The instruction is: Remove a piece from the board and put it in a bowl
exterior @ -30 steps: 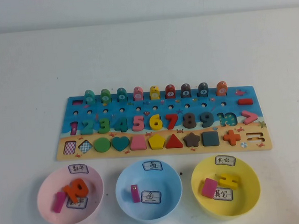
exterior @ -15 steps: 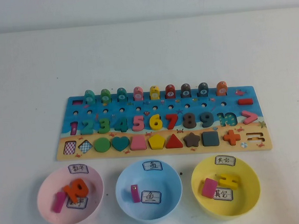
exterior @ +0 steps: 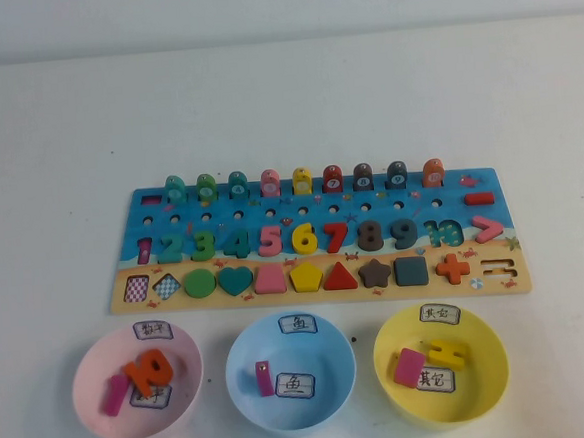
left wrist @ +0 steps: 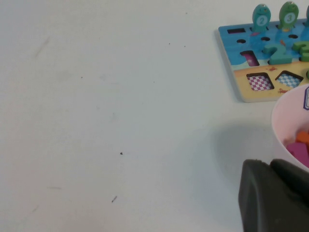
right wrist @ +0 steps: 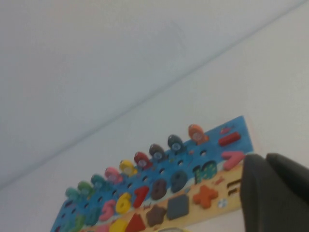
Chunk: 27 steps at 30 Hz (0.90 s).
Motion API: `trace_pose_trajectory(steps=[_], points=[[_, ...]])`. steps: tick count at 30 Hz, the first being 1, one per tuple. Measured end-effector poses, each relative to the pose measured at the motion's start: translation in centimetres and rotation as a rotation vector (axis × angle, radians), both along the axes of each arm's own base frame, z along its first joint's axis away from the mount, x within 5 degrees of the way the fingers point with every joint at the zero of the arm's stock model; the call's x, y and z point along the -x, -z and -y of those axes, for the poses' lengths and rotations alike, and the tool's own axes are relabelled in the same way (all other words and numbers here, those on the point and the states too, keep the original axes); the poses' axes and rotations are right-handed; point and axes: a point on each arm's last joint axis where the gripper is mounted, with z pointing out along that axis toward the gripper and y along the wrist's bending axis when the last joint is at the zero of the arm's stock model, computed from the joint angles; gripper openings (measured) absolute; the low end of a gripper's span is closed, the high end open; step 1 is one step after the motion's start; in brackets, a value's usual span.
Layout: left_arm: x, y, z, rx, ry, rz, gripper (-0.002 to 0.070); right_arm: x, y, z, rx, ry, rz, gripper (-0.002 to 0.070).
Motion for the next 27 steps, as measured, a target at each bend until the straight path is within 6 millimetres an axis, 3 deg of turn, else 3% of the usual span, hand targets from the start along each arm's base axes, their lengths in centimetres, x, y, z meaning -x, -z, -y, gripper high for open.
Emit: trace_pose_trajectory(steps=[7,16,27], points=[[0.0,0.0,0.0,0.0,0.0,0.0,-0.0001,-0.7,-3.7,-1.8,0.078,-0.207,-0.184,-0.0017],[0.0,0.0,0.0,0.0,0.0,0.0,-0.0001,-5.7,-7.9,-3.1,0.278,-0.439,-0.566,-0.0017],[0.0,0.0,0.0,0.0,0.0,0.0,-0.0001,-13.2,-7.9,-3.6,0.386,-0.562,-0.867,-0.0017]])
